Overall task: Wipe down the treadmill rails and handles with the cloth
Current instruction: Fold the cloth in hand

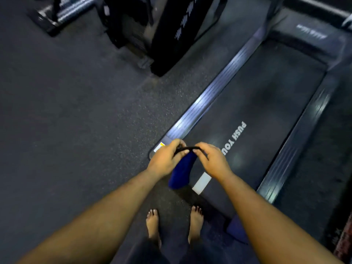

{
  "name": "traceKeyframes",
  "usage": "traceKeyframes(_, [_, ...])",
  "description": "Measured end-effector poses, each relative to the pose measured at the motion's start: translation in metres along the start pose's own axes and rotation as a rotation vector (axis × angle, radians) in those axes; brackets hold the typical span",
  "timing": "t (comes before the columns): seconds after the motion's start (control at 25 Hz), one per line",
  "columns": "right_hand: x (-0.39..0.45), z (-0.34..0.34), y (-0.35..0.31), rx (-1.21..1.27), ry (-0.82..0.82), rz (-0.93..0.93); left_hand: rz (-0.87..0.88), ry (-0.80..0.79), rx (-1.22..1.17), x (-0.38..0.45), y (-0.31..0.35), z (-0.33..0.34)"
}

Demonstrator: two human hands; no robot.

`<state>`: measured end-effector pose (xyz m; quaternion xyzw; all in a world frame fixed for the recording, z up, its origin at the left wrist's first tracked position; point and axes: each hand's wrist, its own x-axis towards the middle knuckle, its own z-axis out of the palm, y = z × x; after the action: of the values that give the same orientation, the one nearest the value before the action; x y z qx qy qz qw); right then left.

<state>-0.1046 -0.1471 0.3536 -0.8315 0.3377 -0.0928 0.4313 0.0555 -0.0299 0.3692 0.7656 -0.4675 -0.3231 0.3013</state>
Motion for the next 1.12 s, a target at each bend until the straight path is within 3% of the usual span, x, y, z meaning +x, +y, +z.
traceKeyframes(0.16, [-0.011, -0.029, -0.11, 0.289, 0.155, 0.014, 0.112, -0.114, 0.295, -0.051, 0.025, -0.113])
traceKeyframes(0.28, [0.0, -0.04, -0.17, 0.333, 0.229, 0.014, 0.011, -0.158, 0.416, -0.076, 0.009, -0.194])
traceKeyframes(0.36, [0.013, -0.038, -0.203, 0.299, 0.276, -0.002, -0.096, -0.088, 0.288, -0.087, -0.005, -0.241])
traceKeyframes(0.6, [0.059, -0.003, -0.289, 0.486, 0.547, 0.15, -0.073, 0.172, -0.415, -0.106, -0.023, -0.348])
traceKeyframes(0.76, [0.078, 0.036, -0.354, 0.45, 0.694, -0.014, -0.07, 0.411, -0.592, -0.084, -0.012, -0.377])
traceKeyframes(0.88, [0.101, 0.077, -0.397, 0.366, 0.612, -0.167, -0.036, 0.331, -0.679, -0.064, 0.004, -0.39])
traceKeyframes(0.96, [0.124, 0.095, -0.411, 0.26, 0.542, -0.232, 0.021, 0.28, -0.612, -0.05, 0.01, -0.398])
traceKeyframes(1.12, [0.174, 0.098, -0.413, -0.099, 0.474, -0.362, -0.014, 0.336, -0.622, -0.007, 0.004, -0.43])
